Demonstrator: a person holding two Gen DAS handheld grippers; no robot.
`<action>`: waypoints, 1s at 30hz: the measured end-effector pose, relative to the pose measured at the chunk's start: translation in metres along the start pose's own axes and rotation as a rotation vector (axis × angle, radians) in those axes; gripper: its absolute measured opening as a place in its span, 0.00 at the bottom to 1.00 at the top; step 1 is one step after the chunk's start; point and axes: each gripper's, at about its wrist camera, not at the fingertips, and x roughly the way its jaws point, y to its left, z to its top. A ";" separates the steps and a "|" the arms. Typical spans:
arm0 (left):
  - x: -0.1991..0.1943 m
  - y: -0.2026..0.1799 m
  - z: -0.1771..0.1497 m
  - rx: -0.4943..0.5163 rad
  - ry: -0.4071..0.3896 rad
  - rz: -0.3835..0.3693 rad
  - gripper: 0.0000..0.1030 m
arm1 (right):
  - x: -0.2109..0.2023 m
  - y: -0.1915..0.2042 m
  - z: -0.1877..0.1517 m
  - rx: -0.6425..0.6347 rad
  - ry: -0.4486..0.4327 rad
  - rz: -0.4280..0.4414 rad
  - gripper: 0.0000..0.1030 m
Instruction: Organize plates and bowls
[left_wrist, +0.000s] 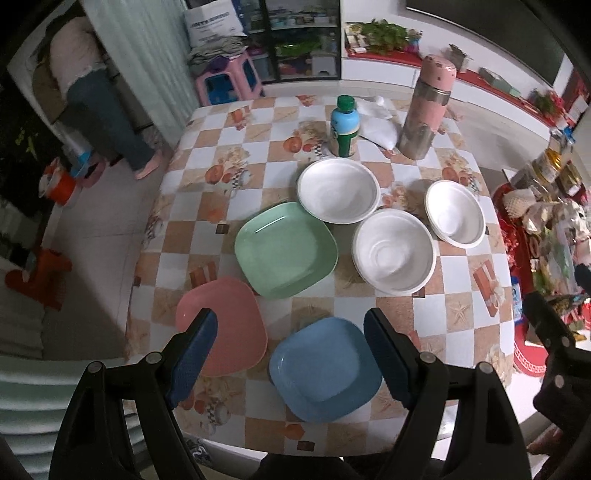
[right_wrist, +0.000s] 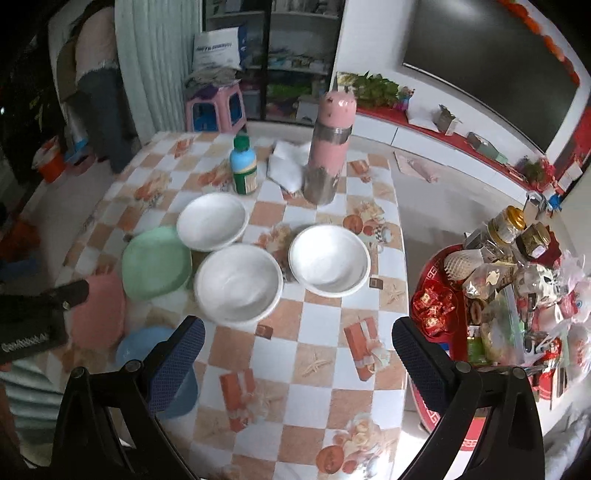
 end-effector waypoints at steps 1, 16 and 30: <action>0.002 0.003 0.001 0.000 0.006 -0.012 0.82 | -0.001 -0.001 -0.001 0.021 -0.008 0.014 0.99; 0.001 0.047 0.000 0.001 -0.056 -0.124 0.82 | 0.003 0.032 -0.008 0.089 0.159 -0.015 0.99; 0.009 0.037 -0.006 0.079 -0.037 -0.167 0.82 | 0.003 0.046 -0.015 0.109 0.219 -0.109 0.99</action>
